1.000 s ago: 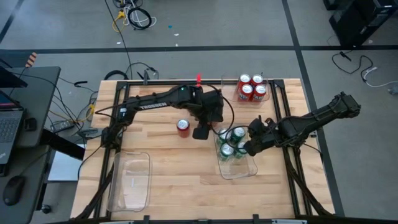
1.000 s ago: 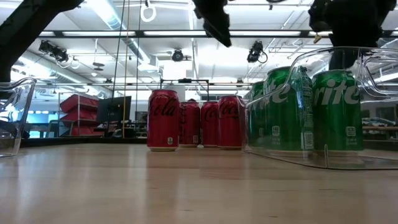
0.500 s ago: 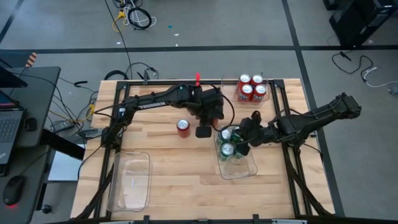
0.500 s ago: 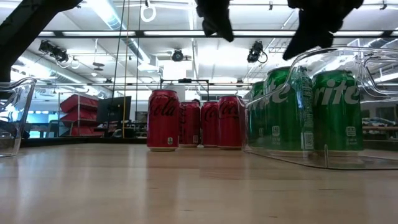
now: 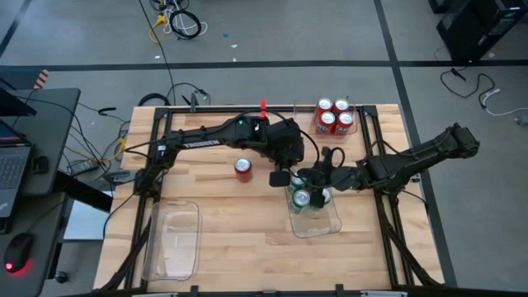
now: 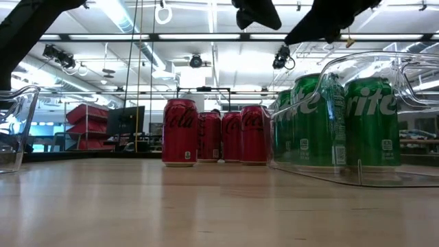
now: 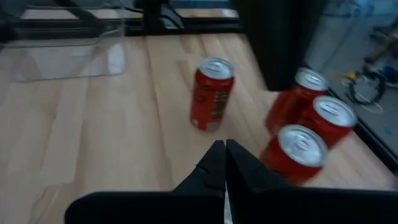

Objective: Sort soda cans
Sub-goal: Put the bottom left red soda can into the bottom left transparent bin

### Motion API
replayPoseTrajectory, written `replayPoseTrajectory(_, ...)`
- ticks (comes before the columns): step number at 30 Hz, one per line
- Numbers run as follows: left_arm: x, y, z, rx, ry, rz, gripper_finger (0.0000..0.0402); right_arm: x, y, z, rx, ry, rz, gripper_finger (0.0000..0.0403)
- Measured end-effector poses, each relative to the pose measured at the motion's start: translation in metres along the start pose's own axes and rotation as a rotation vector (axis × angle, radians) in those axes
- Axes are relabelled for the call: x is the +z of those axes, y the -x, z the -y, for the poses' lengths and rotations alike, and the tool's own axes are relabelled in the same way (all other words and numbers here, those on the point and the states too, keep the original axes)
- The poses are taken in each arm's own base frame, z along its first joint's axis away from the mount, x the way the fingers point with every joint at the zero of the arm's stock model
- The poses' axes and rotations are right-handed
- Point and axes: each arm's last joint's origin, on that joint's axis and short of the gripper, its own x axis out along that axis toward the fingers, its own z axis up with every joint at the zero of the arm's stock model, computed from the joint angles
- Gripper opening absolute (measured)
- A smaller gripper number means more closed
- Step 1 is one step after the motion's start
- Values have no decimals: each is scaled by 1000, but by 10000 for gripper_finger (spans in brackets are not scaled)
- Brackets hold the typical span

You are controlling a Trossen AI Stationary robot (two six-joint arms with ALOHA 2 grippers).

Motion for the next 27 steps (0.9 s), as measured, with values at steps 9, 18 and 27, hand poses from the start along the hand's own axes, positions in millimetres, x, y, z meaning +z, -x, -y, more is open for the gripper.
replayPoseTrajectory(9,1,0,1,23,3,1,21,-26,-8,-2,44,33,61,0)
replayPoseTrajectory(18,-3,1,-5,87,58,-34,21,-40,15,0,122,71,269,0)
replayPoseTrajectory(27,3,-2,-8,98,101,31,20,-59,23,7,134,83,346,0)
